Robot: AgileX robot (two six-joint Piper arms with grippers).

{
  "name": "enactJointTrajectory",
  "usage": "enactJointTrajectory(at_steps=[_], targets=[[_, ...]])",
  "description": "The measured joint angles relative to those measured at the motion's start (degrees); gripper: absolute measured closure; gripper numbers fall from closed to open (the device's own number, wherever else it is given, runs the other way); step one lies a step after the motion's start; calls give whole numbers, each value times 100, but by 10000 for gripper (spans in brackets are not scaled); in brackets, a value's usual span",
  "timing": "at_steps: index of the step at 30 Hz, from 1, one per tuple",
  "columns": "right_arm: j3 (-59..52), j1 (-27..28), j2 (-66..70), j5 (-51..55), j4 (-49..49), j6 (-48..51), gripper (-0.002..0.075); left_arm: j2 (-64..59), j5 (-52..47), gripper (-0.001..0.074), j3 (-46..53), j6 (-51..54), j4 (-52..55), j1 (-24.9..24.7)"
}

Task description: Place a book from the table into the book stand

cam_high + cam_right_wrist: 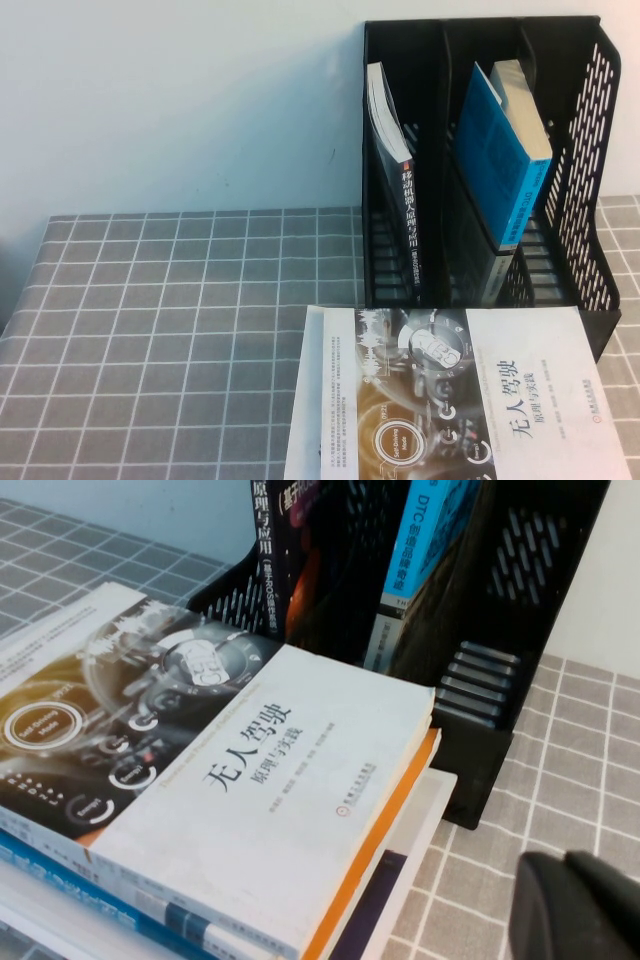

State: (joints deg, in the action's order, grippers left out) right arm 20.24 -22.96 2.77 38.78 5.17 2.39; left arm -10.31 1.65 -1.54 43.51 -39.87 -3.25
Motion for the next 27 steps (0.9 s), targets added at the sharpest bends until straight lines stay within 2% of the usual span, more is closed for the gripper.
enactJointTrajectory(at_steps=[2,6,9,12,18,27], targets=[[0,0,0,0,0,1,729,40,12,734,164,-401,324,9],[0,0,0,0,0,1,729,231,39,734,279,-2187,1839,9],[0,0,0,0,-4,1,729,448,-97,734,279,-3089,2692,9],[0,0,0,0,-4,-3,729,742,-437,734,279,-3523,2943,9],[-9,0,0,0,-4,-16,729,1084,-1783,734,279,-4244,3098,172],[-9,0,0,0,-4,-16,729,1094,-1937,734,268,-4351,3190,327]])
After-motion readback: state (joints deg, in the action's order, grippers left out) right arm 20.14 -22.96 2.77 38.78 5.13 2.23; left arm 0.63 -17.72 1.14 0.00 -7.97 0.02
